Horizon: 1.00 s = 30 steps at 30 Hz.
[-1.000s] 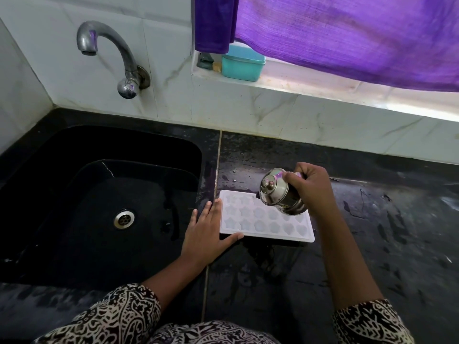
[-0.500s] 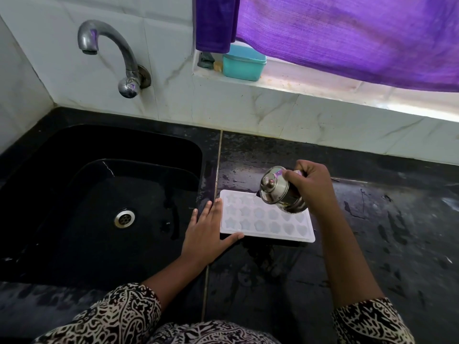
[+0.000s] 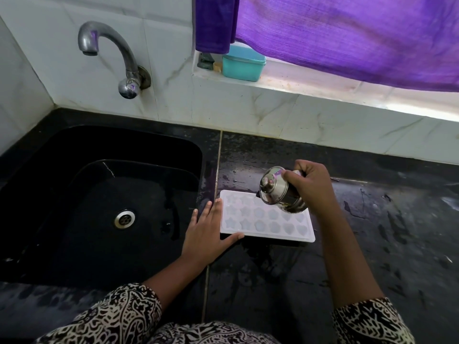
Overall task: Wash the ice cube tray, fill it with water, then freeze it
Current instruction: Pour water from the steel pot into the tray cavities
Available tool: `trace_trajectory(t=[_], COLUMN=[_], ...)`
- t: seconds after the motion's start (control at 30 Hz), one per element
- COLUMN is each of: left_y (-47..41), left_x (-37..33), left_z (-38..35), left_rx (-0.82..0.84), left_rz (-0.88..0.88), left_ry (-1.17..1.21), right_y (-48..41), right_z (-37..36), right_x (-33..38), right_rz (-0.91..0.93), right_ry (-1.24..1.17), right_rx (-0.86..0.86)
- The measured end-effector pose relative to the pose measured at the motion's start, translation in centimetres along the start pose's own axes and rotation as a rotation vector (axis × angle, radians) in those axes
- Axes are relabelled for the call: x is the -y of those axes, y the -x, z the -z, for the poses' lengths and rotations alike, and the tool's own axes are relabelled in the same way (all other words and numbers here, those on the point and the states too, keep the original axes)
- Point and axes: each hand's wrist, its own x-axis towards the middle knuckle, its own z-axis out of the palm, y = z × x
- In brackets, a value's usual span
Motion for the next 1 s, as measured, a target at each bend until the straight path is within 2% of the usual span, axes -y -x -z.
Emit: trace_trajectory(t=[0.77,1.0], left_y=[0.06,0.01], left_x=[-0.02,0.03], left_z=[0.10,0.05], left_rx=[0.009,0.008], left_rz=[-0.002,-0.005], left_ry=[0.021,0.014], right_y=[0.18,0.35], right_z=[-0.14,0.09], right_x=[0.10,-0.68], right_rz=[0.009,-0.056], right_ry=[-0.013,-0.135], right_rx=[-0.001,-0.044])
